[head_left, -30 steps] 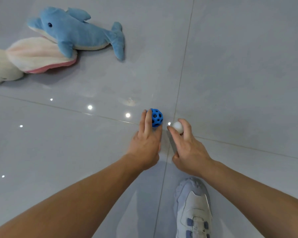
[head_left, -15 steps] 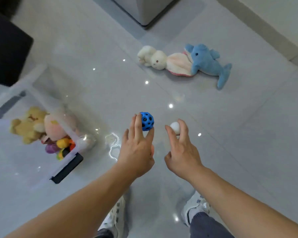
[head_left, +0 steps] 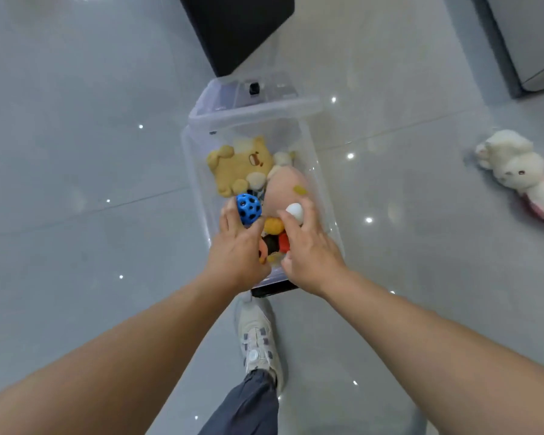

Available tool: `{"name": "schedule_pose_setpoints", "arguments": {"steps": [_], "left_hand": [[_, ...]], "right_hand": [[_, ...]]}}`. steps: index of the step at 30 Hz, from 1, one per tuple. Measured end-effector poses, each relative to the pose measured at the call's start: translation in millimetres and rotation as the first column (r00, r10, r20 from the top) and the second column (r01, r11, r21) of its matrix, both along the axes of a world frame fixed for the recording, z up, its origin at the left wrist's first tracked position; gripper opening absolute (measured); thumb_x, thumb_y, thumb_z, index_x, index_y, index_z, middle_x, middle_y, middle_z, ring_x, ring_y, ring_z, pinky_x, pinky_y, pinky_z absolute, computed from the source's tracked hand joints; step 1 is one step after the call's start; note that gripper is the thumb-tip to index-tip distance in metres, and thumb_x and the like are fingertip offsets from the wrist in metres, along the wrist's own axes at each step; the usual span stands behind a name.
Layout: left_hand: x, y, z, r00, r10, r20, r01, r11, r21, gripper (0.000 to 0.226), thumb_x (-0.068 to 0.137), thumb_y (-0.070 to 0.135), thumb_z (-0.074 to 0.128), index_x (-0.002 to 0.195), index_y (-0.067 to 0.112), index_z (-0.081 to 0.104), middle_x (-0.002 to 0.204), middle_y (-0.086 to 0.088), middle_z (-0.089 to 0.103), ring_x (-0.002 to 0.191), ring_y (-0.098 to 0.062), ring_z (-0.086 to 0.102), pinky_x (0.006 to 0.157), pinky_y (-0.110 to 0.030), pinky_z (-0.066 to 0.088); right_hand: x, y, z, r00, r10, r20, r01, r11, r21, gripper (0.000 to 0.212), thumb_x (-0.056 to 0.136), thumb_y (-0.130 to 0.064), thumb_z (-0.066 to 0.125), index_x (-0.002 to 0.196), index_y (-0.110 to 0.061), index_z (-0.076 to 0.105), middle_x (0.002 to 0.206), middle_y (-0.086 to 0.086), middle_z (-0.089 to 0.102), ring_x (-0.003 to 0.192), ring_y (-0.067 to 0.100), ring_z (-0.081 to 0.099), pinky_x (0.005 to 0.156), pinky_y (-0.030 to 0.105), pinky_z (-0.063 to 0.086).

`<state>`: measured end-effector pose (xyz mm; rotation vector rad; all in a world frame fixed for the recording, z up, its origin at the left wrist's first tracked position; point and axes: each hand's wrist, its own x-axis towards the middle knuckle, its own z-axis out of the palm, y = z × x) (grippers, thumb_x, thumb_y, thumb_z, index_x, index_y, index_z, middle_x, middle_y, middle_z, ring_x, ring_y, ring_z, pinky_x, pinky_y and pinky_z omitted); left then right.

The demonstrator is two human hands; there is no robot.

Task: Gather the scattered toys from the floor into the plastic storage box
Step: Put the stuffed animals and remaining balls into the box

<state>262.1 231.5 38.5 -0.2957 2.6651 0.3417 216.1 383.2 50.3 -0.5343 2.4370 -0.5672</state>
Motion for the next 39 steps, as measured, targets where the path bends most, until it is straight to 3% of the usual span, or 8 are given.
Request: {"name": "schedule_pose_setpoints", "arguments": {"steps": [4, 9, 18, 25, 28, 30, 33, 39], "left_hand": [[2.3, -34.6, -53.1, 0.994, 0.035, 0.104, -0.041, 0.998, 0.053, 0.087, 0.072, 0.047, 0.069, 0.148, 0.034, 0.03, 0.159, -0.021, -0.009, 0.148, -0.04, -0.003, 0.107, -0.047, 0.042], [-6.6, -40.9, -54.9, 0.98, 0.079, 0.18, -0.107, 0.983, 0.151, 0.097, 0.072, 0.054, 0.072, 0.151, 0.031, 0.02, 0.16, -0.018, -0.022, 0.149, -0.036, -0.019, 0.109, -0.047, 0.036], [-63.5, 11.4, 10.3, 0.994, 0.004, 0.107, -0.025, 0.98, 0.196, 0.107, 0.075, 0.058, 0.07, 0.156, 0.025, 0.007, 0.162, -0.016, -0.017, 0.15, -0.034, -0.015, 0.119, -0.052, 0.022], [-160.5, 171.7, 58.5, 0.957, -0.242, 0.163, 0.213, 0.961, 0.174, 0.097, 0.085, 0.06, 0.059, 0.157, 0.022, 0.005, 0.164, -0.017, -0.007, 0.152, -0.03, -0.006, 0.119, -0.045, 0.02], [-194.6, 251.7, 60.1, 0.934, -0.321, 0.154, 0.3, 0.943, 0.144, 0.106, 0.085, 0.061, 0.056, 0.155, 0.026, -0.015, 0.164, -0.013, -0.014, 0.151, -0.031, -0.011, 0.122, -0.047, 0.013], [-216.2, 312.5, 50.0, 0.907, -0.392, 0.155, 0.381, 0.919, 0.097, 0.114, 0.082, 0.067, 0.055, 0.15, 0.03, -0.029, 0.162, -0.012, -0.022, 0.15, -0.034, -0.018, 0.121, -0.052, 0.005], [-252.2, 398.5, 19.3, 0.872, -0.465, 0.151, 0.465, 0.884, 0.039, 0.119, 0.076, 0.076, 0.053, 0.149, 0.032, -0.029, 0.16, -0.013, -0.028, 0.147, -0.035, -0.024, 0.12, -0.056, -0.001], [-319.6, 537.6, -82.1, 0.747, -0.647, 0.156, 0.663, 0.743, -0.09, 0.126, 0.07, 0.078, 0.059, 0.151, 0.031, -0.027, 0.158, -0.017, -0.031, 0.146, -0.038, -0.027, 0.112, -0.069, -0.007]], "right_hand": [[-7.1, -38.8, -60.6, 0.997, 0.016, 0.072, -0.019, 0.999, 0.038, 0.067, 0.082, -0.015, 0.068, 0.141, -0.027, 0.04, 0.158, 0.011, 0.01, 0.126, 0.038, 0.044, 0.093, 0.044, 0.05], [-7.8, -34.4, -80.4, 0.985, -0.043, 0.165, 0.041, 0.999, 0.02, 0.064, 0.077, -0.024, 0.076, 0.136, -0.024, 0.051, 0.141, 0.009, 0.04, 0.12, 0.036, 0.048, 0.097, 0.05, 0.048], [-42.5, 37.1, -2.4, 0.954, -0.256, 0.156, 0.247, 0.966, 0.072, 0.077, 0.086, -0.03, 0.068, 0.152, -0.025, 0.03, 0.158, 0.007, 0.024, 0.142, 0.027, 0.03, 0.114, 0.038, 0.034], [-109.4, 197.1, 30.4, 0.886, -0.463, 0.01, 0.46, 0.882, 0.101, 0.08, 0.084, -0.036, 0.068, 0.152, -0.024, 0.027, 0.161, 0.009, 0.012, 0.143, 0.031, 0.025, 0.113, 0.042, 0.035], [-141.9, 294.1, 32.6, 0.874, -0.485, -0.027, 0.485, 0.867, 0.115, 0.089, 0.083, -0.043, 0.067, 0.155, -0.03, 0.015, 0.164, 0.005, 0.001, 0.149, 0.028, 0.013, 0.117, 0.044, 0.027], [-162.6, 374.8, 25.7, 0.881, -0.468, -0.065, 0.471, 0.861, 0.188, 0.1, 0.08, -0.053, 0.067, 0.156, -0.034, 0.004, 0.164, 0.002, -0.011, 0.152, 0.028, -0.001, 0.119, 0.051, 0.02], [-184.4, 489.3, 1.1, 0.89, -0.452, -0.065, 0.445, 0.828, 0.34, 0.114, 0.074, -0.066, 0.067, 0.153, -0.041, -0.011, 0.161, 0.001, -0.027, 0.15, 0.033, -0.016, 0.117, 0.063, 0.015], [-217.3, 639.1, -81.7, 0.885, -0.463, -0.053, 0.428, 0.764, 0.483, 0.124, 0.065, -0.07, 0.073, 0.155, -0.04, -0.007, 0.16, 0.001, -0.031, 0.149, 0.041, -0.018, 0.111, 0.073, 0.009]]}}
